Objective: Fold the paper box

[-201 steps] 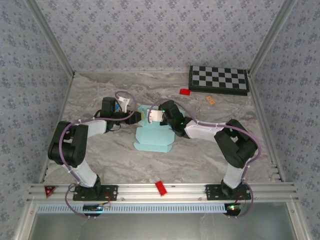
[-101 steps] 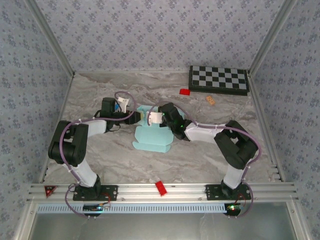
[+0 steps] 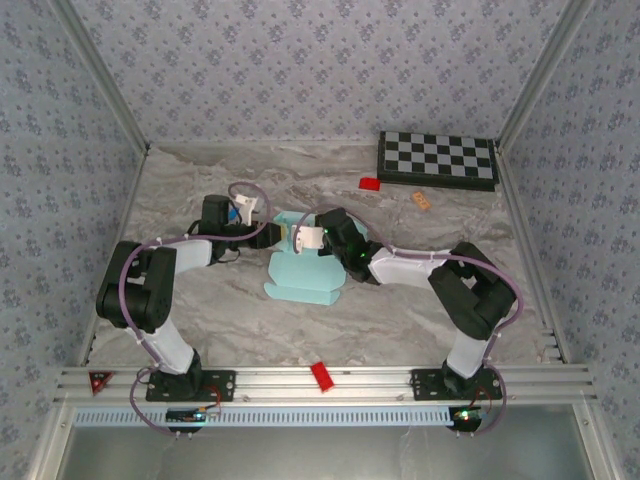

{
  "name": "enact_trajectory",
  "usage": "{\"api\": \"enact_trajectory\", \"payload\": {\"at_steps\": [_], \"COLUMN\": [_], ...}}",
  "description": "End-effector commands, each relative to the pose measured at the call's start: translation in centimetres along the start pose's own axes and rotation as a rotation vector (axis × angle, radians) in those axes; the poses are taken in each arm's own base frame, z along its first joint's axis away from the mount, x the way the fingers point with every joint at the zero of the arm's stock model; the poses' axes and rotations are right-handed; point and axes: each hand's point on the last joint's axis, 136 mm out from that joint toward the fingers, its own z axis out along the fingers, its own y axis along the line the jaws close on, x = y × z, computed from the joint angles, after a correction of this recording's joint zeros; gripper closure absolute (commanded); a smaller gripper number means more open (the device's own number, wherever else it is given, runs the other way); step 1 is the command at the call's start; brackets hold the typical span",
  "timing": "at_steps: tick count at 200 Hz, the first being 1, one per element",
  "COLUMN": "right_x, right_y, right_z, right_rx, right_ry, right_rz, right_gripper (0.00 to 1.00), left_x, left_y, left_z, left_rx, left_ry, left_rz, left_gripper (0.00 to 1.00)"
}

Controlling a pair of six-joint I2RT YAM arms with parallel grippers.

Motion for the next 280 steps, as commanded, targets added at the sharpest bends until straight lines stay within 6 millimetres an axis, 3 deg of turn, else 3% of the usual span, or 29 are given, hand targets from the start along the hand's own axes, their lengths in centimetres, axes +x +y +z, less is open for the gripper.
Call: {"api": "enact_trajectory", "payload": {"at_steps": [1, 81, 171, 221, 280], "right_x": [-0.5, -0.5, -0.6, -0.6, -1.0], "right_y": [0.8, 0.8, 0.5, 0.5, 0.9], "right_z": [-0.3, -0.5, -0.5, -0.5, -0.7], "right_rx": [-0.02, -0.021, -0.014, -0.01, -0.016], "right_ry": [-0.014, -0.015, -0.013, -0.007, -0.014], "right_rz": [-0.021, -0.022, -0.022, -0.022, -0.022], "right_gripper": [1.0, 1.0, 1.0, 1.0, 1.0], "left_x": [-0.8, -0.2, 1.8, 1.8, 1.1], "left_y": [-1.8, -1.1, 0.0, -0.3, 0.9], "left_z": [-0.3, 0.0, 0.9, 1.6, 1.8], "left_rx": [0.092, 0.065, -0.035, -0.063, -0.194], "left_ry": [-0.024, -0.01, 0.039, 0.035, -0.01], "left_rz": [0.038, 0.027, 0.06, 0.088, 0.083], "left_gripper": [0.47, 0.55, 0.48, 0.47, 0.48]}}
